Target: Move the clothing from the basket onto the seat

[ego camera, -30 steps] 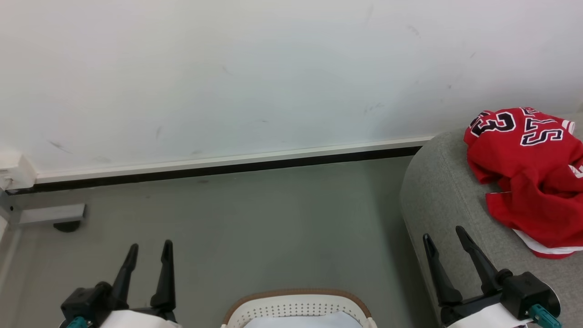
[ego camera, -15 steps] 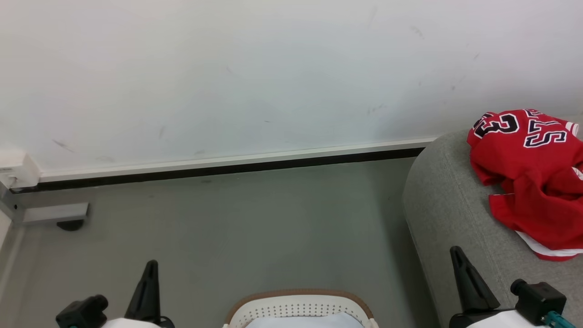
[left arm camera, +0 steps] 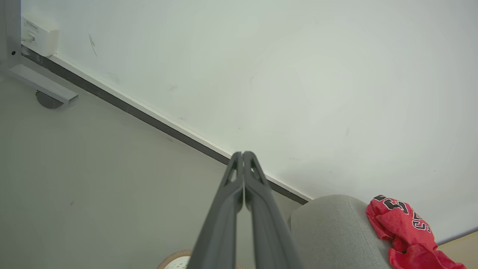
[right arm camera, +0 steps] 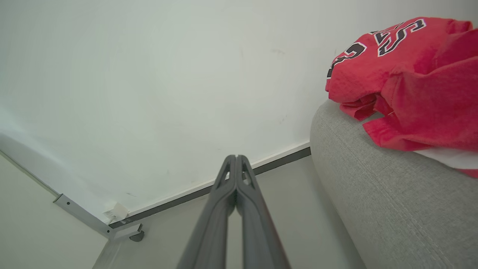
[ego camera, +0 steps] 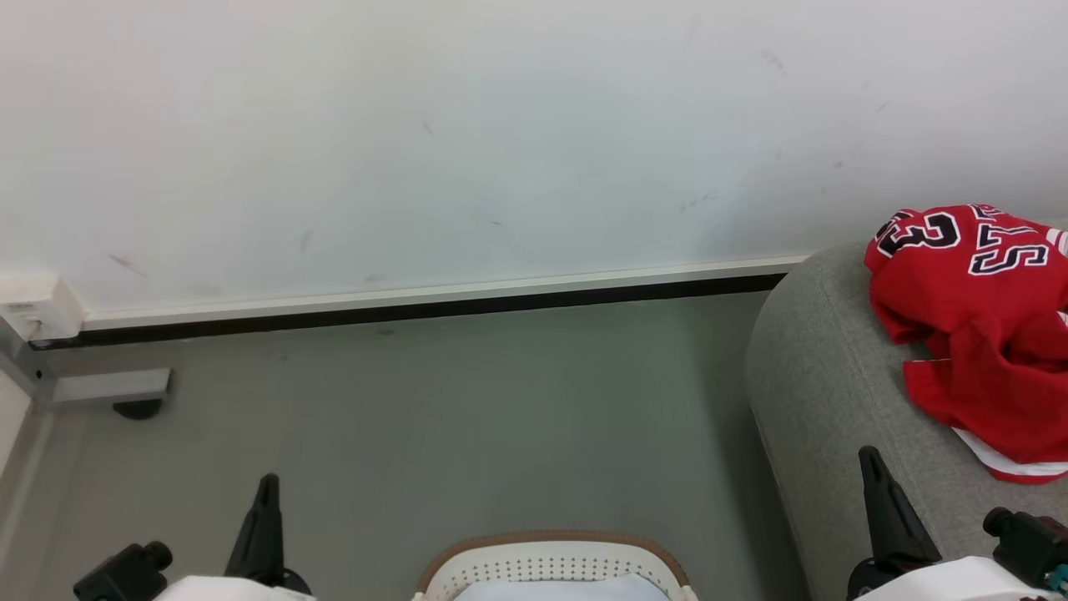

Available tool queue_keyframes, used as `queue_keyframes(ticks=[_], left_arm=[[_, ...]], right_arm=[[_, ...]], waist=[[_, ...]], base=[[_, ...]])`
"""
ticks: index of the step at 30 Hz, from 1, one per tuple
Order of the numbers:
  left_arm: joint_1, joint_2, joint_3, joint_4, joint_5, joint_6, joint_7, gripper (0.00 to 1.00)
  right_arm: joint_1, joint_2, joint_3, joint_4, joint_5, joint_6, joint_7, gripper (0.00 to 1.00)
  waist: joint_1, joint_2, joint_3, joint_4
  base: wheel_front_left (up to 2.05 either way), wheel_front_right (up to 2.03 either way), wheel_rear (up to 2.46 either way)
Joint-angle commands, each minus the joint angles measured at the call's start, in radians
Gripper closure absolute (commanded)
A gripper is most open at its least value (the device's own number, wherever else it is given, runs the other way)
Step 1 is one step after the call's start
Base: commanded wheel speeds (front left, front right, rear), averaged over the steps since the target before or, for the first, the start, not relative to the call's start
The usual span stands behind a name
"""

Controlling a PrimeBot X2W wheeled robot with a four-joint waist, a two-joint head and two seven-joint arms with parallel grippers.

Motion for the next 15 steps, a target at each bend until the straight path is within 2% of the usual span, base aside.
queue_keyframes(ticks=[1,15], left_arm=[[-0.024,0.003,0.008,-0.016,-0.045,-0.002,0.008,1.0],[-0.032,-0.004,0.025,-0.026,-0.229,-0.001,0.06,1.0]], right_arm=[[-0.019,-0.001,-0.011,-0.018,0.043,0.0,0.006,1.0],[-0.02,-0.002,-0.047,-0.022,0.235,-0.001,0.047,1.0]], waist=[[-0.0001,0.0,0.0,0.001],[-0.0001,0.0,-0.003,0.014]], base=[[0.0,0.0,0.0],[0.0,0.0,0.0]])
